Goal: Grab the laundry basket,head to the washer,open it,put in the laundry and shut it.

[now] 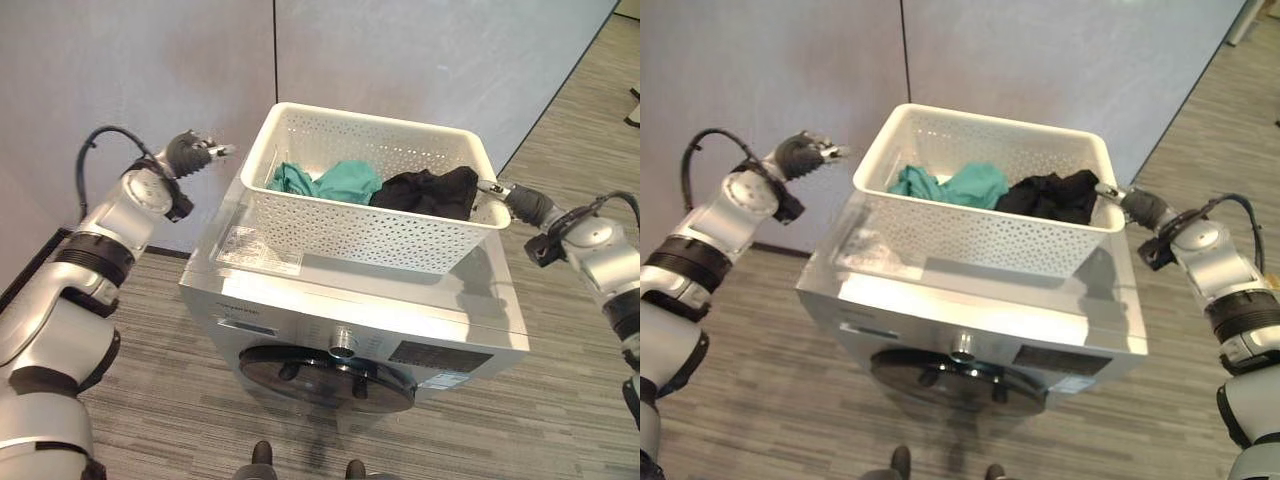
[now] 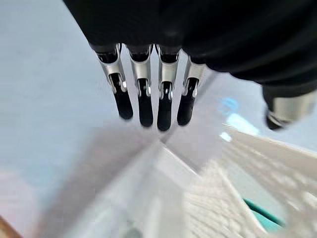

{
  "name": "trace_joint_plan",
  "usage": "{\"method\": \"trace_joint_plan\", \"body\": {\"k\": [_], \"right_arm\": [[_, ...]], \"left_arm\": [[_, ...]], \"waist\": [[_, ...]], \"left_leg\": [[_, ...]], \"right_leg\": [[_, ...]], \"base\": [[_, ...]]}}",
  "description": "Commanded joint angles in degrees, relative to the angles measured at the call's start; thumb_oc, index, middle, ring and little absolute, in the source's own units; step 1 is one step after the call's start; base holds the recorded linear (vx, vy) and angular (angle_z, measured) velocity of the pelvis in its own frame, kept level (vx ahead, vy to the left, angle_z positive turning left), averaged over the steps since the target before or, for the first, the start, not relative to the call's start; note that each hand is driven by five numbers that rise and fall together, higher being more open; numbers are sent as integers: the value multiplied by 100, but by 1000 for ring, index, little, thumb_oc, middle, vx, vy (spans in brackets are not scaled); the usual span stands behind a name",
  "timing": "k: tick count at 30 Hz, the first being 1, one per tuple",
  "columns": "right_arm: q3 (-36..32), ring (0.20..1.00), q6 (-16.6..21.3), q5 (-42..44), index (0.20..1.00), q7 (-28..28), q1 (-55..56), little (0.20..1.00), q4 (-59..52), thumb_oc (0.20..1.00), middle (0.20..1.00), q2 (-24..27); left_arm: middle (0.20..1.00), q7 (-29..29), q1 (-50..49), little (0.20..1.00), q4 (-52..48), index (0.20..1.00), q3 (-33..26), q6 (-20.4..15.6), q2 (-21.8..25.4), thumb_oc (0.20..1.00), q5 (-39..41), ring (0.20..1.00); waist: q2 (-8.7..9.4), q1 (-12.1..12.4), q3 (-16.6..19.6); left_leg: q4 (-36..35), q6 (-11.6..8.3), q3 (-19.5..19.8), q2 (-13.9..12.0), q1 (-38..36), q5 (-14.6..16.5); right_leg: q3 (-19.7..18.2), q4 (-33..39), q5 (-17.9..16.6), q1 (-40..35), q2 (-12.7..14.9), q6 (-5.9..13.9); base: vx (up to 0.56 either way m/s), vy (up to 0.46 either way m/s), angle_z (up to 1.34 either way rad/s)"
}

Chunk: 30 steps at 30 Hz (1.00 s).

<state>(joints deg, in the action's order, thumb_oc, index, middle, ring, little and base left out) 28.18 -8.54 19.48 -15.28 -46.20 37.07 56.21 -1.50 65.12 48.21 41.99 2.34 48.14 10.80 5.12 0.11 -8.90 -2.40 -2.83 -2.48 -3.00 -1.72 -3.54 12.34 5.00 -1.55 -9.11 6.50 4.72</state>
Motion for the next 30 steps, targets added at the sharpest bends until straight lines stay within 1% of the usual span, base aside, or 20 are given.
{"method": "trace_joint_plan", "body": {"k": [1,6,8,10,11,12,13,14,15,16,17,18,19,20,22,24,26,27,29,30], "right_arm": [[257,1000,39,-65,1000,-7,-30,1000,174,1000,1000,501],[13,1000,133,226,1000,165,-10,1000,229,1000,1000,537],[-278,1000,250,535,1000,367,49,1000,241,1000,1000,496],[-1005,1000,430,1108,1000,727,327,1000,407,1000,1000,497],[-1012,1000,431,1108,1000,727,338,1000,402,1000,1000,499],[-1399,1000,550,1295,1000,843,539,1000,588,1000,1000,549],[-1619,1000,604,1358,1000,881,675,1000,645,1000,1000,585],[-1636,1000,604,1355,1000,881,702,1000,631,1000,1000,588],[-2085,1000,658,1394,1000,927,1092,1000,608,1000,1000,635],[-2112,1000,655,1388,1000,928,1137,1000,581,1000,1000,639],[-2439,1000,681,1413,1000,956,1427,1000,559,1000,1000,658],[-3161,1000,742,1433,1000,1030,2152,1000,322,1000,1000,616],[-3641,1000,803,1437,1000,1087,2690,1000,38,1000,1000,498],[-4122,1000,891,1433,1000,1173,3206,1000,-286,1000,1000,341],[-4842,1000,991,1241,1000,1327,4050,1000,-846,1000,1000,61],[-5415,1000,1062,1099,1000,1405,4804,1000,-1474,1000,1000,-412],[-5647,1000,1103,997,1000,1374,5311,1000,-1839,1000,1000,-991],[-5578,1000,1095,960,1000,1338,5492,1000,-1910,1000,1000,-1311],[-5222,1000,939,668,1000,1197,5723,1000,-1850,1000,1000,-1762],[-5193,1000,939,655,1000,1198,5722,1000,-1853,1000,1000,-1764]], "left_arm": [[1000,93,552,1000,474,1000,88,-189,81,1000,-84,1000],[1000,119,317,1000,412,1000,-98,-230,177,1000,-26,1000],[1000,231,219,1000,369,1000,-262,-280,222,1000,64,1000],[1000,591,2,1000,286,1000,-783,-409,380,1000,414,1000],[1000,593,-2,1000,281,1000,-784,-408,379,1000,414,1000],[1000,771,-231,1000,151,1000,-1188,-487,490,1000,585,1000],[1000,835,-389,1000,19,1000,-1370,-527,578,1000,582,1000],[1000,838,-411,1000,-2,1000,-1382,-520,576,1000,576,1000],[1000,948,-858,1000,-412,1000,-1813,-554,749,1000,515,1000],[1000,951,-903,1000,-452,1000,-1843,-540,745,1000,503,1000],[1000,991,-1271,1000,-707,1000,-2193,-574,865,1000,506,1000],[1000,1045,-2163,1000,-1291,1000,-2969,-588,978,1000,497,1000],[1000,1171,-2719,1000,-1584,1000,-3522,-620,1017,1000,420,1000],[1000,1291,-3251,1000,-1812,1000,-4039,-628,1021,1000,306,1000],[1000,1412,-4210,1000,-2290,1000,-4899,-626,950,1000,93,1000],[1000,1572,-5149,1000,-2622,1000,-5770,-656,789,1000,-72,1000],[1000,1676,-5914,1000,-2838,1000,-6414,-670,481,1000,-209,1000],[1000,1687,-6295,1000,-2933,1000,-6665,-663,208,1000,-212,1000],[1000,1620,-6722,1000,-3049,1000,-6870,-658,-256,1000,-76,1000],[1000,1612,-6780,1000,-3075,1000,-6907,-657,-263,1000,-72,1000]], "waist": [[-268,192,301],[-311,168,298],[-332,165,301],[-344,174,306],[-344,176,306],[-339,180,306],[-339,175,306],[-340,177,313],[-323,178,307],[-327,180,317],[-306,188,303],[-296,198,308],[-282,197,316],[-273,184,324],[-280,184,348],[-280,172,348],[-274,194,328],[-272,214,324],[-264,219,314],[-262,205,335]], "left_leg": [[119,-42,-186,-371,-335,518],[79,-42,-200,-367,-398,527],[63,-42,-209,-367,-425,533],[47,-44,-204,-361,-457,549],[48,-44,-204,-361,-459,550],[46,-49,-195,-362,-456,555],[32,-53,-194,-357,-452,556],[31,-53,-192,-357,-452,555],[17,-59,-178,-353,-448,564],[17,-59,-176,-352,-449,564],[9,-64,-176,-351,-443,574],[-5,-69,-171,-349,-437,586],[-6,-66,-169,-335,-402,558],[-20,-69,-172,-332,-396,567],[-51,-82,-165,-351,-423,618],[-61,-83,-160,-356,-405,637],[-54,-79,-173,-363,-388,657],[-46,-76,-191,-370,-386,667],[-27,-77,-234,-385,-374,678],[-23,-79,-243,-388,-374,684]], "right_leg": [[188,-653,421,294,217,301],[210,-683,426,285,236,311],[213,-678,423,275,241,319],[212,-637,425,239,235,322],[212,-637,425,237,235,322],[219,-625,434,227,232,318],[232,-613,437,229,233,317],[234,-612,437,228,233,317],[253,-583,436,222,232,314],[255,-581,435,219,232,314],[263,-553,431,214,231,316],[279,-491,419,204,227,310],[287,-441,373,223,228,299],[276,-391,358,220,221,297],[266,-316,380,188,195,297],[235,-232,358,200,172,284],[209,-170,342,219,164,273],[188,-137,332,219,160,264],[156,-91,321,227,148,240],[147,-85,318,227,144,238]], "base": [[0,0,0],[0,0,0],[0,0,0],[0,0,0],[0,0,0],[0,0,0],[0,0,0],[0,0,0],[0,0,0],[0,0,0],[0,0,0],[0,0,0],[0,0,0],[0,0,0],[47,-36,-2],[16,-40,-3],[13,-45,-2],[6,-43,-7],[-7,-32,-19],[-22,-39,-15]]}}
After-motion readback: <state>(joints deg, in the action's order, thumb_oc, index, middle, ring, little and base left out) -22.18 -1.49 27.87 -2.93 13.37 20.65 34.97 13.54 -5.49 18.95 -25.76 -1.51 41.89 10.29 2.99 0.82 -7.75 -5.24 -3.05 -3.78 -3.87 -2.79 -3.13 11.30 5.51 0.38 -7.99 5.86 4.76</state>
